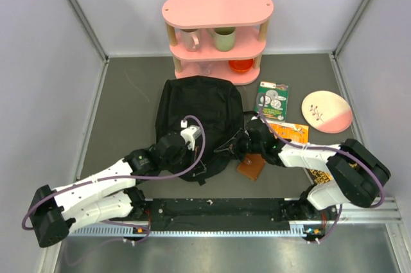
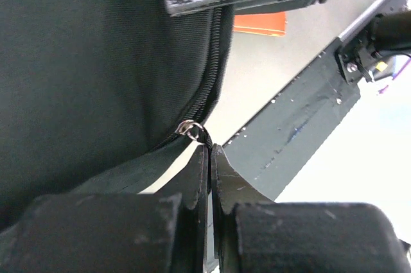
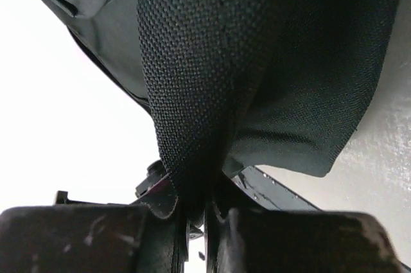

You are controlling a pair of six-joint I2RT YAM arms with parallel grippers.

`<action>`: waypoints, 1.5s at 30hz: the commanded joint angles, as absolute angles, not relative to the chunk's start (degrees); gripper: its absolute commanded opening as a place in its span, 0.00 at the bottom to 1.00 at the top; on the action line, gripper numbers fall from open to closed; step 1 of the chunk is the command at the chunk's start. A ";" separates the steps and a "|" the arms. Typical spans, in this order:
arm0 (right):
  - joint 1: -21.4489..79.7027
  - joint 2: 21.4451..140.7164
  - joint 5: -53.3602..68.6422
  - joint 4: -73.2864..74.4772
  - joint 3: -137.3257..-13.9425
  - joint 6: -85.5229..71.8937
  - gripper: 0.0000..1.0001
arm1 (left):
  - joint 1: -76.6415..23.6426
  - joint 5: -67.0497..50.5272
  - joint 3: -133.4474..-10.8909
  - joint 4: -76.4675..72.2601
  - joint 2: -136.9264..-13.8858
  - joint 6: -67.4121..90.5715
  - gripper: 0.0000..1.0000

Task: Pack the student bag
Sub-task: Unzip the student bag at the center of the board.

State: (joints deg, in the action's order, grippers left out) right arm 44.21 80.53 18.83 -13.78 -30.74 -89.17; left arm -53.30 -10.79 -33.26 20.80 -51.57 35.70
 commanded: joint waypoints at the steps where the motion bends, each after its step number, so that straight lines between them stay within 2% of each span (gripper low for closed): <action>1: 43.25 79.63 16.35 -18.02 -30.68 -89.22 0.00 | -53.61 -2.84 -36.30 25.72 -51.59 37.09 0.00; 8: 33.76 78.05 19.85 -9.07 -32.33 -73.00 0.00 | -53.61 12.17 -34.98 36.81 -46.68 43.14 0.00; 13: 29.62 78.84 21.88 -0.80 -37.08 -61.45 0.00 | -53.26 16.00 -33.40 40.43 -45.79 45.96 0.00; 20: 29.36 76.82 20.66 2.72 -39.29 -52.67 0.00 | -53.26 5.38 -32.87 34.38 -49.65 41.67 0.00; 24: 29.36 75.06 20.13 2.73 -39.29 -47.29 0.00 | -53.26 -11.30 -32.00 23.50 -49.66 37.71 0.00; 28: 29.36 74.45 22.32 -5.60 -34.22 -48.06 0.00 | -53.26 -27.98 -30.15 9.62 -52.37 39.28 0.00; 31: 29.44 74.79 23.64 -18.60 -28.24 -53.50 0.00 | -53.52 -32.95 -29.36 6.95 -57.72 41.47 0.00; 33: 29.09 75.14 23.20 -25.18 -26.38 -55.54 0.00 | -53.79 -32.26 -28.22 7.64 -59.93 41.75 0.00; 35: 28.48 76.11 22.59 -29.34 -23.91 -57.48 0.00 | -54.31 -26.76 -26.90 10.09 -59.95 42.62 0.00; 39: 26.99 77.96 21.36 -33.64 -22.68 -57.83 0.00 | -54.40 -21.19 -24.09 12.13 -57.04 44.12 0.00; 42: 26.02 80.32 23.81 -35.50 -22.94 -57.04 0.00 | -54.49 -20.48 -22.24 9.61 -59.75 45.43 0.00; 43: 25.93 80.77 25.99 -34.81 -23.81 -57.04 0.03 | -54.58 -20.57 -21.63 7.75 -62.03 46.22 0.00; 44: 25.93 81.03 27.06 -34.89 -23.99 -57.04 0.18 | -55.10 -20.39 -20.75 3.73 -63.18 47.54 0.00; 45: 25.93 80.77 27.68 -33.24 -23.82 -58.17 0.27 | -55.54 -19.87 -20.74 2.47 -64.93 47.90 0.00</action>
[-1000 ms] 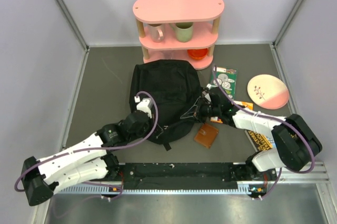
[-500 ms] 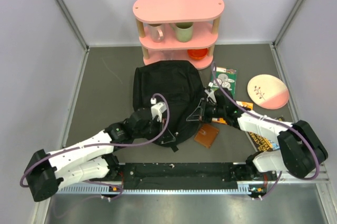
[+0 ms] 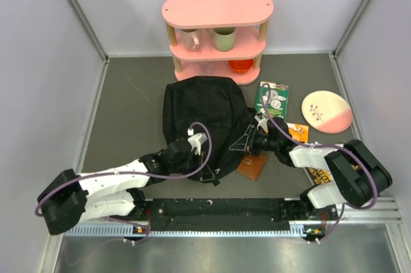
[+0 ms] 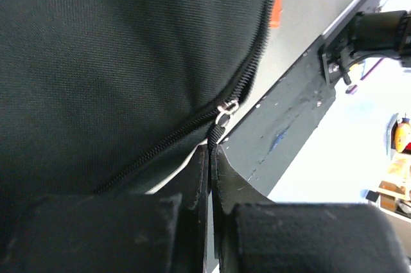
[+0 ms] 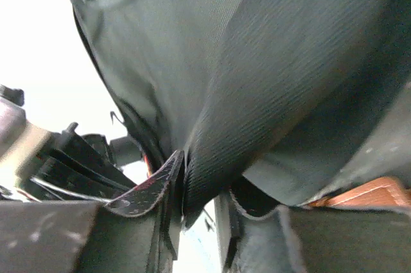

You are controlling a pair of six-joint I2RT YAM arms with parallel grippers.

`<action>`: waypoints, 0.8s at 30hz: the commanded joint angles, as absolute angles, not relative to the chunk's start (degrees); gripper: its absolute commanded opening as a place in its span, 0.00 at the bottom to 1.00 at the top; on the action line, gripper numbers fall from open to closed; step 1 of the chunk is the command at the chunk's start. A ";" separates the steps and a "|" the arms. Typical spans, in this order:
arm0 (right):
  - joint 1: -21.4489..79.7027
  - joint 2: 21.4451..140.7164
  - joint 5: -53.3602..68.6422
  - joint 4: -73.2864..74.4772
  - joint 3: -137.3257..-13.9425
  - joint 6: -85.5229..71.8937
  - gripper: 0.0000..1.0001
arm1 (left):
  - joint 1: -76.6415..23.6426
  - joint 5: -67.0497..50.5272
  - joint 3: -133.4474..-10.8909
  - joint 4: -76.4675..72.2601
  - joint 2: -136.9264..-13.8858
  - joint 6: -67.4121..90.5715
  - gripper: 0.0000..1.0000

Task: Pack the student bag
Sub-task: Unzip the student bag at the center of the board.

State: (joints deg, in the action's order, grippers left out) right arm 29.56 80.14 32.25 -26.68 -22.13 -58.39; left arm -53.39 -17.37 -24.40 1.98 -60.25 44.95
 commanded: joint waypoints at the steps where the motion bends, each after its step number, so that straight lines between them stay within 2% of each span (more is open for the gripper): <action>1: 25.93 80.25 28.38 -31.40 -23.73 -58.71 0.39 | -55.98 -19.43 -21.26 1.68 -65.73 48.07 0.00; 2: 25.93 77.98 28.56 -29.03 -23.64 -58.88 0.57 | -56.51 -18.73 -21.70 1.06 -66.44 48.08 0.00; 5: 26.45 71.14 27.07 -17.60 -22.68 -58.97 0.78 | -56.86 -16.79 -23.11 0.44 -67.94 47.99 0.00; 8: 28.12 65.06 22.95 -6.70 -22.15 -59.50 0.84 | -57.04 -16.35 -23.90 -2.10 -69.17 48.16 0.00; 11: 29.09 59.78 20.13 1.72 -22.06 -63.96 0.84 | -57.22 -15.91 -24.61 -3.43 -70.22 48.16 0.00; 15: 33.82 57.04 18.72 0.45 -19.00 -70.47 0.81 | -57.39 -16.00 -25.22 -4.57 -71.45 48.25 0.00; 21: 41.04 63.79 16.87 -6.05 -20.57 -74.26 0.73 | -57.74 -14.68 -25.84 -4.66 -69.70 47.81 0.00; 24: 42.36 69.33 18.01 -10.70 -21.36 -75.93 0.65 | -57.74 -14.06 -26.19 -3.43 -68.03 47.37 0.00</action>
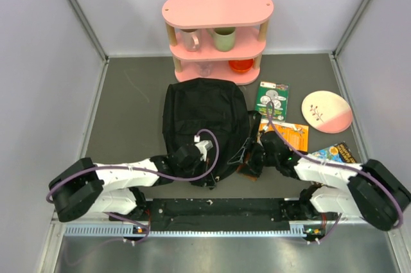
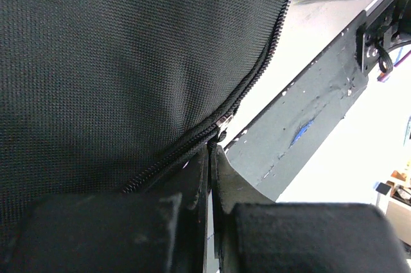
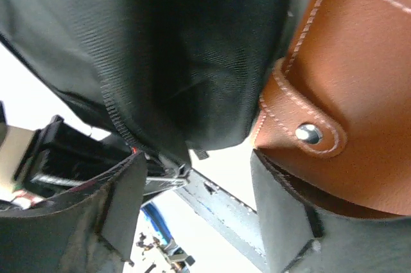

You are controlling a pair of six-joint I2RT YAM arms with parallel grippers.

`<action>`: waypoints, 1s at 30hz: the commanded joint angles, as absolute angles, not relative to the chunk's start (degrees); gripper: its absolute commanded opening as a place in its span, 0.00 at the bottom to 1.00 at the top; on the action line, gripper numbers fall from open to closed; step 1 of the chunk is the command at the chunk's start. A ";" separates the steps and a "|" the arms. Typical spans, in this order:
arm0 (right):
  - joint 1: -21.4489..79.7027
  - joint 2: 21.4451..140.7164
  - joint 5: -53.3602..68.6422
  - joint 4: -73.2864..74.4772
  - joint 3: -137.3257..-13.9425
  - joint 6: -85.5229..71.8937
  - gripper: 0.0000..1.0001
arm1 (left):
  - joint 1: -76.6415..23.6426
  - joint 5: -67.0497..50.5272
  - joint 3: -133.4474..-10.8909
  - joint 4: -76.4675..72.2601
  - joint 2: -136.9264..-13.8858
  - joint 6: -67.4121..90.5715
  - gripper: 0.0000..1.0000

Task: Pack the student bag
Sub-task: Unzip the student bag at the center of the board.

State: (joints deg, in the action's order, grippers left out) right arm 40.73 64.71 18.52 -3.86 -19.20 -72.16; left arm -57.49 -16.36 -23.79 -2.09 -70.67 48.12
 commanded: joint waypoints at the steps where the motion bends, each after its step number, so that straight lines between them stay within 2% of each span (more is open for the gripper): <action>1: 42.71 71.61 18.19 -12.46 -21.53 -76.11 0.60 | -57.74 -14.06 -26.28 -3.25 -67.68 47.20 0.00; 6: 43.24 76.02 19.51 -16.43 -23.64 -77.43 0.42 | -57.74 -13.19 -27.07 -0.80 -67.24 45.97 0.00; 8: 43.33 76.64 19.78 -17.93 -23.90 -77.87 0.28 | -57.74 -12.75 -28.29 -0.18 -67.59 44.83 0.00; 9: 43.24 76.73 19.51 -18.28 -23.91 -77.87 0.07 | -57.74 -12.48 -28.65 2.43 -67.76 44.48 0.00; 10: 43.24 76.64 19.42 -18.19 -23.91 -77.87 0.00 | -57.74 -12.39 -29.00 2.90 -67.85 44.21 0.00; 17: 40.96 73.48 15.66 -8.91 -28.47 -71.21 0.00 | -57.74 -5.81 -31.20 14.04 -64.78 42.98 0.00; 23: 31.57 69.35 14.50 -2.64 -29.27 -64.26 0.00 | -57.22 5.08 -34.01 28.80 -58.54 42.63 0.00; 30: 27.77 70.57 16.96 -1.41 -29.36 -59.94 0.00 | -56.43 8.52 -33.57 31.64 -56.69 43.42 0.00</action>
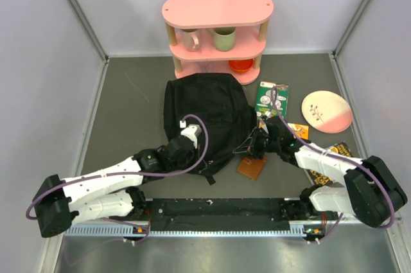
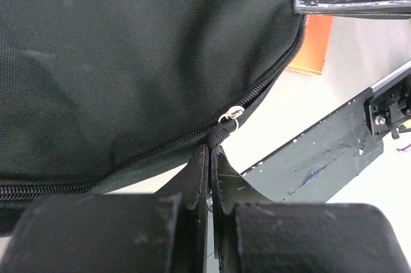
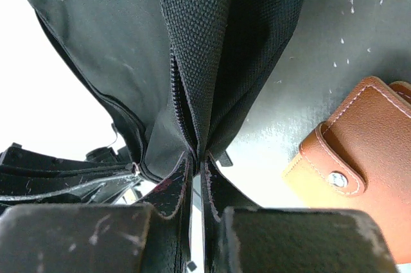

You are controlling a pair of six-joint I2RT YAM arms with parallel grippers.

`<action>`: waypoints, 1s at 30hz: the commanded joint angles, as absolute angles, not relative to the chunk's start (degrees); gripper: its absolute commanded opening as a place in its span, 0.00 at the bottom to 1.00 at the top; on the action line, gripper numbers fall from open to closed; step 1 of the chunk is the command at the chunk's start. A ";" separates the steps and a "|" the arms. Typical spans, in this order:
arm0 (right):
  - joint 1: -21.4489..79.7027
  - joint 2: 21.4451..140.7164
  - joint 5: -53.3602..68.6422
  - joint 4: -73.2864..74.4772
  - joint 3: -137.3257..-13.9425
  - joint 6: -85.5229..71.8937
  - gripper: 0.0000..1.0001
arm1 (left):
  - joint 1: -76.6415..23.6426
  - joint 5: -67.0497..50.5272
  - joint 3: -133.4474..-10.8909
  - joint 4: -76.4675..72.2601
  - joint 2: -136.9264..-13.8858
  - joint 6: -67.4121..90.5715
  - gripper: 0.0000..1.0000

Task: Pack the student bag
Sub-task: Unzip the student bag at the center of the board.

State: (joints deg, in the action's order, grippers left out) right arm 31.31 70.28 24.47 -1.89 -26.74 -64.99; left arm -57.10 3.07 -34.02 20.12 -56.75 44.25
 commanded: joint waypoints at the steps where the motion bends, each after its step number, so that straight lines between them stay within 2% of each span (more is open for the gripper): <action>1: 27.69 70.66 17.05 -1.41 -29.44 -59.77 0.00 | -56.43 8.26 -33.57 31.64 -57.82 43.33 0.00; 10: 23.29 68.29 17.57 -1.23 -27.86 -57.75 0.00 | -56.34 10.71 -33.57 38.74 -60.82 45.09 0.00; 16: 21.97 69.34 19.07 0.87 -31.19 -53.18 0.00 | -56.34 9.32 -35.94 37.28 -60.47 42.37 0.00; 17: 21.97 69.35 20.12 2.79 -32.25 -51.17 0.08 | -56.34 6.71 -36.21 34.31 -60.38 41.67 0.00; 18: 22.06 69.17 20.82 4.81 -32.95 -50.11 0.28 | -56.34 5.46 -36.30 32.71 -60.21 41.05 0.00; 20: 21.97 66.47 21.45 6.84 -33.57 -48.96 0.45 | -56.34 2.39 -37.00 29.81 -60.55 40.60 0.00; 21: 21.97 65.05 21.27 8.07 -33.49 -49.04 0.70 | -56.34 1.24 -37.35 27.53 -60.90 40.52 0.00; 22: 22.06 63.21 21.01 10.70 -32.88 -49.74 0.76 | -56.34 0.27 -37.79 26.55 -62.04 40.17 0.00; 24: 22.15 57.85 21.70 13.00 -31.82 -51.67 0.83 | -56.42 -1.39 -39.37 25.67 -64.15 39.56 0.00; 30: 27.67 48.70 25.23 9.14 -22.16 -72.99 0.82 | -56.43 -3.69 -42.27 24.53 -67.06 37.71 0.00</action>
